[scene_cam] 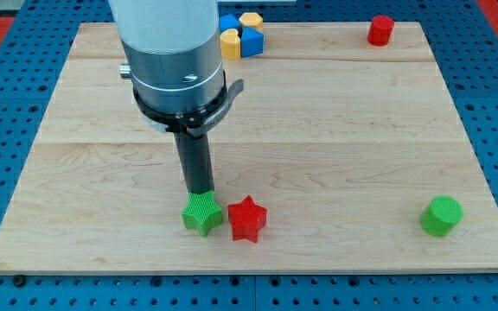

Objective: Slide the green circle above the green star

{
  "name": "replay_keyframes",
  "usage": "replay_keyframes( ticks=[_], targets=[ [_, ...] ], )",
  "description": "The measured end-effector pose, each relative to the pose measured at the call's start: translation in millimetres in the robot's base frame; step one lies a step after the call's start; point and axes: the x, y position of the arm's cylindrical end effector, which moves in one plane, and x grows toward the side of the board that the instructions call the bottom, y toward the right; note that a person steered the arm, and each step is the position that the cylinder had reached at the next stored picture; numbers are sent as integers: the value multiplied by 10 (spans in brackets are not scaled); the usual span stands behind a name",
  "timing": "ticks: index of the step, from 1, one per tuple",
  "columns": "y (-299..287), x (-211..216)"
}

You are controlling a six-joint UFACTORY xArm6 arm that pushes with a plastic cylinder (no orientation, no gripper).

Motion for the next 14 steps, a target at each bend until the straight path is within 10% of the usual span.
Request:
replay_keyframes(
  ticks=[5,7,8,14],
  targets=[
    [2098,-556],
    [3237,125],
    [3336,635],
    [2011,-131]
  ],
)
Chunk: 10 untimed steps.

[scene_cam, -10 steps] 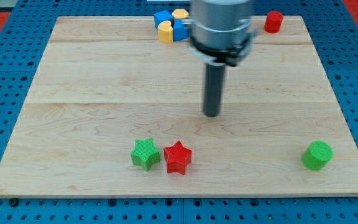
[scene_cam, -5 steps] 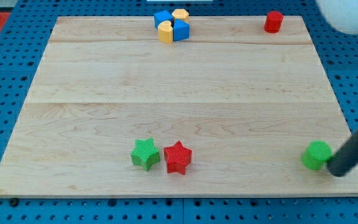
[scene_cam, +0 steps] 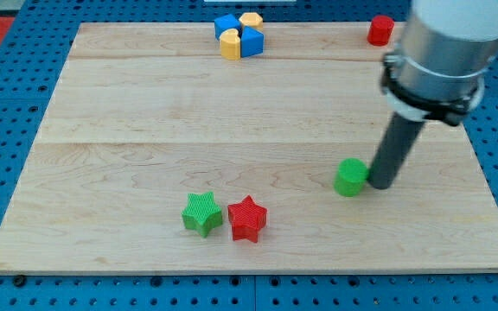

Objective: Slide the green circle above the green star

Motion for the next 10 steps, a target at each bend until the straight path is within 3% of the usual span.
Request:
replay_keyframes(
  ticks=[2,4,10],
  targets=[
    [-801,0],
    [-909,-322],
    [-1750,-418]
  ],
)
